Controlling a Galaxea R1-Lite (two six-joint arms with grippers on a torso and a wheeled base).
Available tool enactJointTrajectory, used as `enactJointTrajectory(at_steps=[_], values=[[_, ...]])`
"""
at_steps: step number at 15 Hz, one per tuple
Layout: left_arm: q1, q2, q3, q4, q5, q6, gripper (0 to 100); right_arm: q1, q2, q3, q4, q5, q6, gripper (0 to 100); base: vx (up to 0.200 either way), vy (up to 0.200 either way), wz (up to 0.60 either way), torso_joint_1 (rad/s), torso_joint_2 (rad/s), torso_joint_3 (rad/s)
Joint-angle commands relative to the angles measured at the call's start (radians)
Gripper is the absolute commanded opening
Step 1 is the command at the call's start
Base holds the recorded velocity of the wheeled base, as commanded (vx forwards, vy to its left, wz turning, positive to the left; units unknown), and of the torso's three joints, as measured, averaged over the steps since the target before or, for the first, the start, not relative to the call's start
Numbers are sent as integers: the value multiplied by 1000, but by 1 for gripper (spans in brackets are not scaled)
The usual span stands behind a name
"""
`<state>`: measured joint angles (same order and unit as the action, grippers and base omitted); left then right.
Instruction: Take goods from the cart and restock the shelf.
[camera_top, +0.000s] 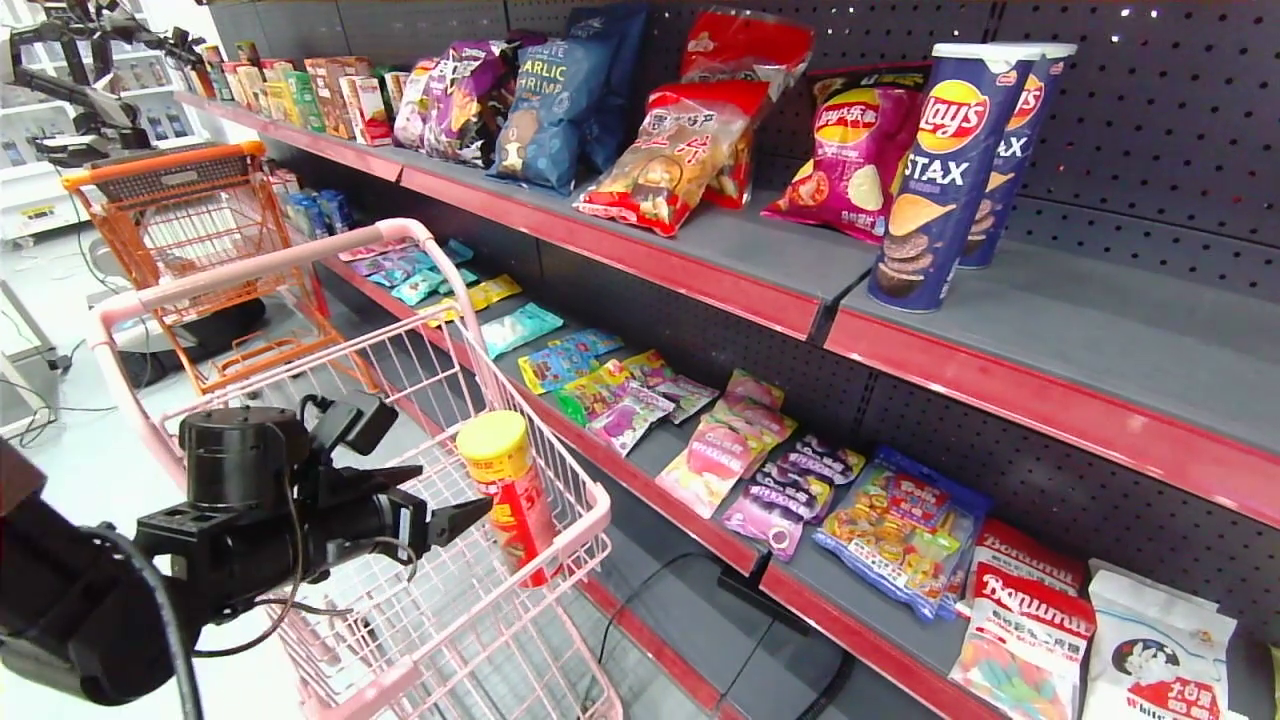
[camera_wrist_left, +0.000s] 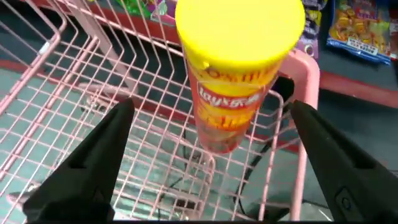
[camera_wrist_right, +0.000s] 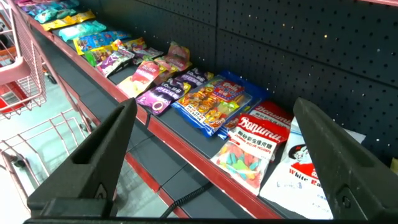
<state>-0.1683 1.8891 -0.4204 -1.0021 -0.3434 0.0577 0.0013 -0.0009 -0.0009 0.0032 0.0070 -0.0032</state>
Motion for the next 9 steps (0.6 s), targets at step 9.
enactJointTrajectory(at_steps=[9], values=[[-63,205,-215,-52,0,-1,100,0,1,-1,0,1,-1,100,0,0,0,0,0,0]])
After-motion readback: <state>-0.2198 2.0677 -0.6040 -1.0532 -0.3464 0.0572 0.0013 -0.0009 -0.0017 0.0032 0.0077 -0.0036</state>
